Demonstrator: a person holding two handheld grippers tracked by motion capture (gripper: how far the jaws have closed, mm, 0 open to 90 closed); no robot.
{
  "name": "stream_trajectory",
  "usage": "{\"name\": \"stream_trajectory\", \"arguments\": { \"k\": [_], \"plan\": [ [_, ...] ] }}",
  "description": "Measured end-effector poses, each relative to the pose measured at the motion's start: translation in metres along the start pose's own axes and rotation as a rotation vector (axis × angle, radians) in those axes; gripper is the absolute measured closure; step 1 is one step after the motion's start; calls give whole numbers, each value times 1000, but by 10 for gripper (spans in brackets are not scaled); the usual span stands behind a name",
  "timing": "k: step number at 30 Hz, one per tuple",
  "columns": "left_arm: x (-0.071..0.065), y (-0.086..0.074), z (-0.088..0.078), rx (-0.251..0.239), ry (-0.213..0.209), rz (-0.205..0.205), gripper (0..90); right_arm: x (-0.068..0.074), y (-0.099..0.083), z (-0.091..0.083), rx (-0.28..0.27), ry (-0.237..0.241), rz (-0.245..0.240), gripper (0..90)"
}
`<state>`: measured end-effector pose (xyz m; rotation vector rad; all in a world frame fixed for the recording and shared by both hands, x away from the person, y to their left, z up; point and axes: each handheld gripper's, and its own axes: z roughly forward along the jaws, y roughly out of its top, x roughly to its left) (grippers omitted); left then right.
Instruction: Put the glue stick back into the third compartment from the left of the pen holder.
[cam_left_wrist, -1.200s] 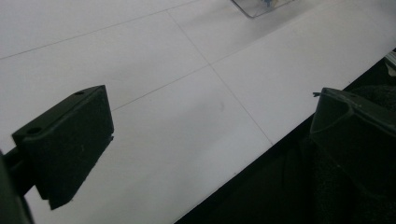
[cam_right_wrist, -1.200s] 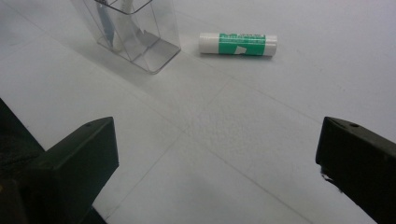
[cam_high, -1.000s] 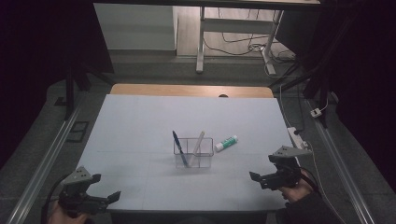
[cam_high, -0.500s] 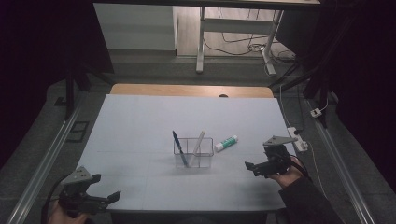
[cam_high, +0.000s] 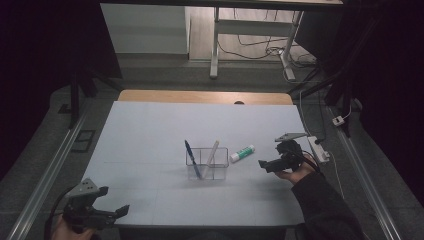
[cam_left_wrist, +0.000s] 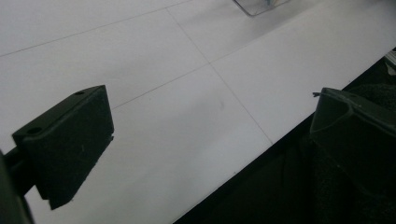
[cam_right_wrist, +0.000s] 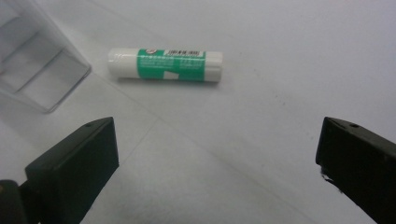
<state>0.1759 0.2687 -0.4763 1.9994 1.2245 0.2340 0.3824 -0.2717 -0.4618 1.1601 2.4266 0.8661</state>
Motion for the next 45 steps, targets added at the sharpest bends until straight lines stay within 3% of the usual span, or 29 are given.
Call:
{"name": "stream_trajectory", "arguments": {
  "k": [5,9,14,20,24,29,37,45],
  "plan": [
    [0,0,0,0,-1,-1,0,-4,8,11,11,-8,-19,48],
    [0,0,0,1,-3,0,0,-8,14,18,21,-10,-41,159],
    [0,0,0,2,-3,0,0,-15,22,28,51,-7,-64,363],
    [0,0,0,3,-4,2,2,-26,32,43,98,64,-47,662],
    [0,0,0,3,-4,4,3,-30,36,51,109,61,-85,878],
    [0,0,0,4,-5,4,4,-33,41,62,119,69,-160,898],
    [0,0,0,8,-6,7,5,-32,40,75,147,104,-239,897],
    [-1,0,0,9,-4,8,5,-33,40,82,175,119,-267,897]
  ]
}}
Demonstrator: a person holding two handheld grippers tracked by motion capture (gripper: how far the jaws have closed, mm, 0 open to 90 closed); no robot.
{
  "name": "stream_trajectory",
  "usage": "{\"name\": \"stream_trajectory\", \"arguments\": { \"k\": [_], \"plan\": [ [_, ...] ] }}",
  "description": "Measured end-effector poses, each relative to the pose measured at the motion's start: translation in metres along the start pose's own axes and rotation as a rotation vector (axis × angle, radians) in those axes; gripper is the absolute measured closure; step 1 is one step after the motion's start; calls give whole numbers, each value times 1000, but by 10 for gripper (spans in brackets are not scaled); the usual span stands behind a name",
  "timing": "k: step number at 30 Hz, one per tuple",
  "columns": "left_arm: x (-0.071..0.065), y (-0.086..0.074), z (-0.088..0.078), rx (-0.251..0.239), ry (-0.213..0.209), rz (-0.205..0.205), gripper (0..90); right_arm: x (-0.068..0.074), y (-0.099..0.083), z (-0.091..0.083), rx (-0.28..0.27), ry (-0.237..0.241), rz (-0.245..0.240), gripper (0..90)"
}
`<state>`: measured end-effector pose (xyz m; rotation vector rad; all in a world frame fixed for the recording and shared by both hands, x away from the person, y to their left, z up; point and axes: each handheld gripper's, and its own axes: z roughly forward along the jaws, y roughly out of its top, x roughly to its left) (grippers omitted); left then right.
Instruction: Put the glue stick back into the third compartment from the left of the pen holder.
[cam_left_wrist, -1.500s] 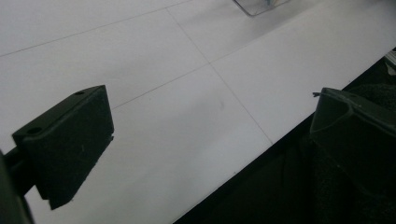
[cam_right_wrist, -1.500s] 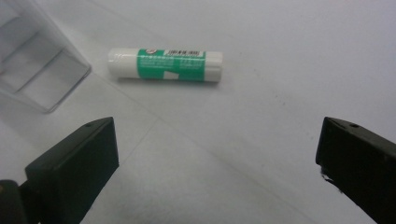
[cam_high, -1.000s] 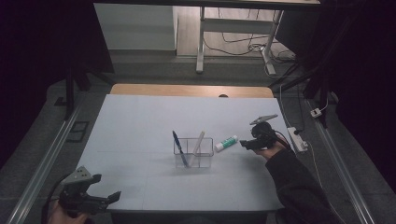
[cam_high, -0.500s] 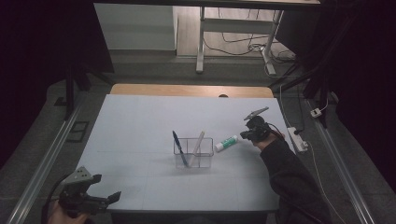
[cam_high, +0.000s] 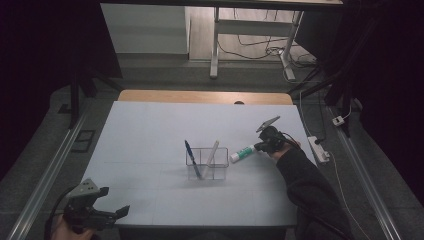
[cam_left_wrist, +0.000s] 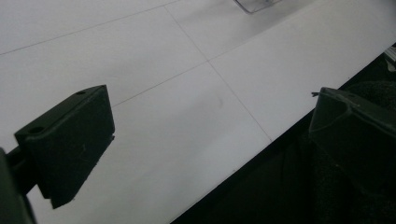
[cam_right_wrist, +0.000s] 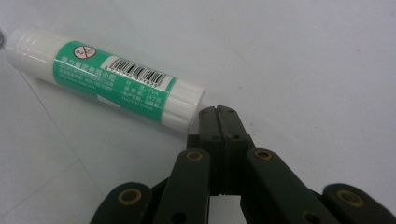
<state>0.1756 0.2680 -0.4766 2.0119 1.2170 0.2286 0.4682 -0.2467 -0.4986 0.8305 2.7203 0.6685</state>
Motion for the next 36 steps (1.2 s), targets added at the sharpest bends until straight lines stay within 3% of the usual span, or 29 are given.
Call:
{"name": "stream_trajectory", "arguments": {
  "k": [23,36],
  "plan": [
    [-1,0,0,3,1,5,5,6,-13,-10,26,68,-19,897],
    [-1,1,1,3,1,6,4,19,-21,-17,37,101,-24,897]
  ]
}}
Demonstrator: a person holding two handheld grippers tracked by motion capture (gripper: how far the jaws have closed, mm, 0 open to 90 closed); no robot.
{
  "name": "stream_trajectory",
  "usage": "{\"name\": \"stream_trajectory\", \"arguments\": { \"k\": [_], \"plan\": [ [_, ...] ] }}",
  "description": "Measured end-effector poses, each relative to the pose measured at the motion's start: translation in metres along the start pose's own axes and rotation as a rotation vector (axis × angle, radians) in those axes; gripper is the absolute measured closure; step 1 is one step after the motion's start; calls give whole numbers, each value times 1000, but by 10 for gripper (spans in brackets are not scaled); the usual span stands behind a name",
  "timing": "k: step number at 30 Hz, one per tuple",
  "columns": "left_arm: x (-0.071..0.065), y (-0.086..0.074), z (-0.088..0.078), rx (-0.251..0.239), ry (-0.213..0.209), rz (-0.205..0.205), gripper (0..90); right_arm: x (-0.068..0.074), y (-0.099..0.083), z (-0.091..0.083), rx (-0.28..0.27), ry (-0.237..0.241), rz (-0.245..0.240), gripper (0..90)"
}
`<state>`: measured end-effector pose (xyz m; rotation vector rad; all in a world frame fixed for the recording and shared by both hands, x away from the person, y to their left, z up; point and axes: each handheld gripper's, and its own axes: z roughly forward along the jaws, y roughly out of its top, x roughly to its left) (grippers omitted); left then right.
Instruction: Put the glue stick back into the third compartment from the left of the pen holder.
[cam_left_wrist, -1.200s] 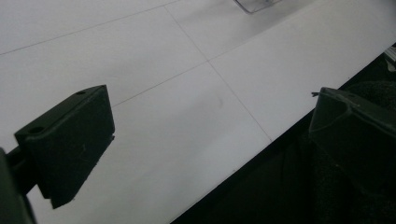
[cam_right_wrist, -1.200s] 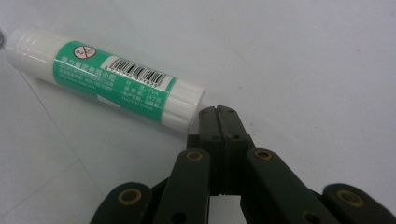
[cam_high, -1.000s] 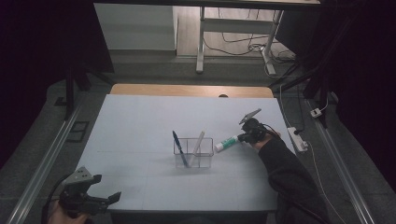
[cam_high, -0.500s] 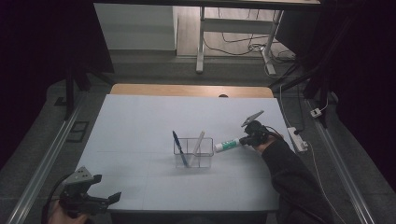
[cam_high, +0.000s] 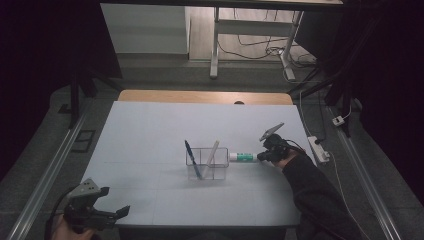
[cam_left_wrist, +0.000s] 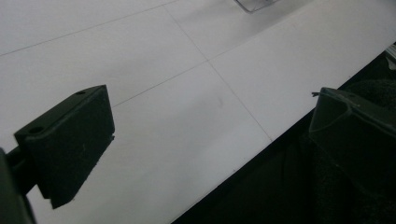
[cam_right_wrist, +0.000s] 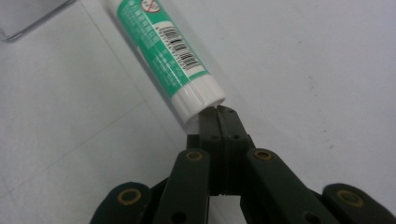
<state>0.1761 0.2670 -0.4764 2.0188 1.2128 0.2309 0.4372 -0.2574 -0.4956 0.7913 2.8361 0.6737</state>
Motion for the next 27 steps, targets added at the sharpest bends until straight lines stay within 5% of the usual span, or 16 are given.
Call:
{"name": "stream_trajectory", "arguments": {
  "k": [27],
  "plan": [
    [0,0,0,2,2,2,4,27,-14,-9,-3,65,14,897]
  ]
}}
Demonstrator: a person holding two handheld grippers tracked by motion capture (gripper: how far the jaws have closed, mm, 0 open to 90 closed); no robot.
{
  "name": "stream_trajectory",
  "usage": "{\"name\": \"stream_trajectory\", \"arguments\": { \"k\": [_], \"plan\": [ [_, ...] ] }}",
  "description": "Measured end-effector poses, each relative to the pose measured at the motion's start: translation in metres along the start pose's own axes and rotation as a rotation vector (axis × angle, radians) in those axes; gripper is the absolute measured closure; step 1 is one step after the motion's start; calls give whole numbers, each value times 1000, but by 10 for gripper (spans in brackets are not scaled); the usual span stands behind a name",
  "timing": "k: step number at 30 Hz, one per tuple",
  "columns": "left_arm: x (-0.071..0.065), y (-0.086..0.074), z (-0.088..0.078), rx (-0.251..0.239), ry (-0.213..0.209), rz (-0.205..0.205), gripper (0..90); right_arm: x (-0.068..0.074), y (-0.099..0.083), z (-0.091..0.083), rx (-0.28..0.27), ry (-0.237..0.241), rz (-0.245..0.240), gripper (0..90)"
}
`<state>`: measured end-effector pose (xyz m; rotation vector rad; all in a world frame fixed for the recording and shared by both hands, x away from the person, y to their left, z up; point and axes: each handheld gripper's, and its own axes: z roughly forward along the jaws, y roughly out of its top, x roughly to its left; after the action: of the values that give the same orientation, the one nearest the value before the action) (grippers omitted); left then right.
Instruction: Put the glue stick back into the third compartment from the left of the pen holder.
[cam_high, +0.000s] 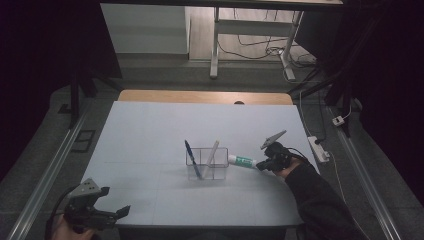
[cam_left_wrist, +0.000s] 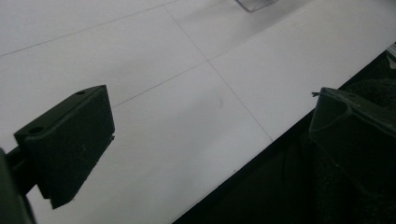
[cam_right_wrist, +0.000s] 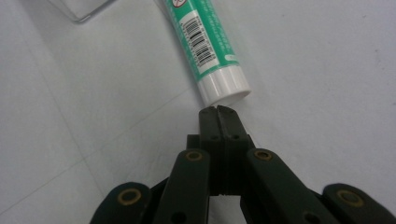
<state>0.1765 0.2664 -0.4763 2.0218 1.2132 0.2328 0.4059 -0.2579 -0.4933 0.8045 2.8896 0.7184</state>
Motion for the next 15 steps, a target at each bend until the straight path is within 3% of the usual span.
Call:
{"name": "stream_trajectory", "arguments": {
  "k": [7,12,15],
  "plan": [
    [0,0,0,1,1,2,4,5,-1,-1,-4,0,0,897],
    [0,0,0,2,0,2,4,-1,-1,-1,-18,-42,22,897],
    [0,0,0,1,-1,2,4,-1,0,1,-19,-30,25,897]
  ]
}}
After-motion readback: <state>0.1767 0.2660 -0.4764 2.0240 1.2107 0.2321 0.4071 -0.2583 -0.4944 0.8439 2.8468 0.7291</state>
